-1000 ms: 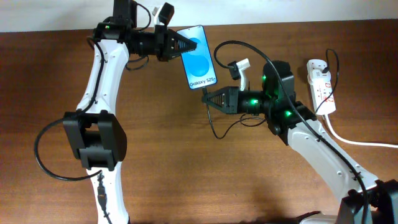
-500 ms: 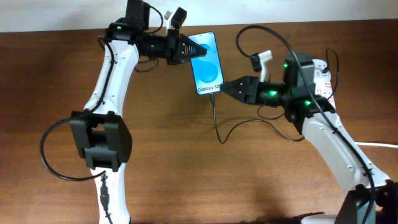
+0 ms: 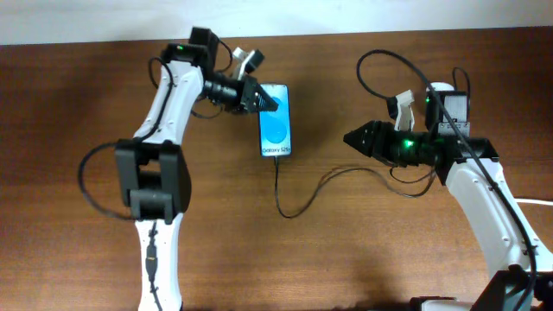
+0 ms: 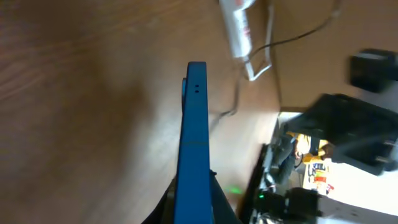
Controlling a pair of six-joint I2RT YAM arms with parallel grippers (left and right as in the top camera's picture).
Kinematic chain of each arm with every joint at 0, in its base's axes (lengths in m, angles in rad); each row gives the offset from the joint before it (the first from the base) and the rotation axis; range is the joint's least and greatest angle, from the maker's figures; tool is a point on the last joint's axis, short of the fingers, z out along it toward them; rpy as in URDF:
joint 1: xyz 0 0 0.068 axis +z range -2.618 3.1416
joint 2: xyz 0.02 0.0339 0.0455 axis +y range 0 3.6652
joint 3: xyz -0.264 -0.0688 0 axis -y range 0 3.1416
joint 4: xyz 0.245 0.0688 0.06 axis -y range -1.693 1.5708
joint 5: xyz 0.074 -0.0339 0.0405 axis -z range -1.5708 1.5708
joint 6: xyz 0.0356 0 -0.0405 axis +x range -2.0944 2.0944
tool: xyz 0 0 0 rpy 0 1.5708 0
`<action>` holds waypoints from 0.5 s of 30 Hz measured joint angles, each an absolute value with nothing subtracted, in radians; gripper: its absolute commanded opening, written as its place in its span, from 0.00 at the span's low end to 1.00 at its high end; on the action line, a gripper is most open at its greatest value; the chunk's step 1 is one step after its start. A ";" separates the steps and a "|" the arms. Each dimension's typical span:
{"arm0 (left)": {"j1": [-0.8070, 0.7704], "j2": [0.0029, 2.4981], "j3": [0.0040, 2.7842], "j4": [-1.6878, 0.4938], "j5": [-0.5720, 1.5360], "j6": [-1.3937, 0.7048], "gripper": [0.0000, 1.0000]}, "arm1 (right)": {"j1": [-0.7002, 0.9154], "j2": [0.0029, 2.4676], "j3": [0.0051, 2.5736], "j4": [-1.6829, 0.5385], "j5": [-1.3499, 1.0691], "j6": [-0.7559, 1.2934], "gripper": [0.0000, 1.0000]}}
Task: Plug charger to phone and switch on socket
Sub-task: 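Lower the phone flat onto the table and open both grippers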
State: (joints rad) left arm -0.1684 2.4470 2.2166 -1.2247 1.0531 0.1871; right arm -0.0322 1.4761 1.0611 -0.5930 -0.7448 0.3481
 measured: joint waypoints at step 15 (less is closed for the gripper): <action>-0.176 2.587 2.216 -1.158 0.939 0.172 0.20 | -0.032 1.476 1.061 -0.625 -0.677 0.306 0.67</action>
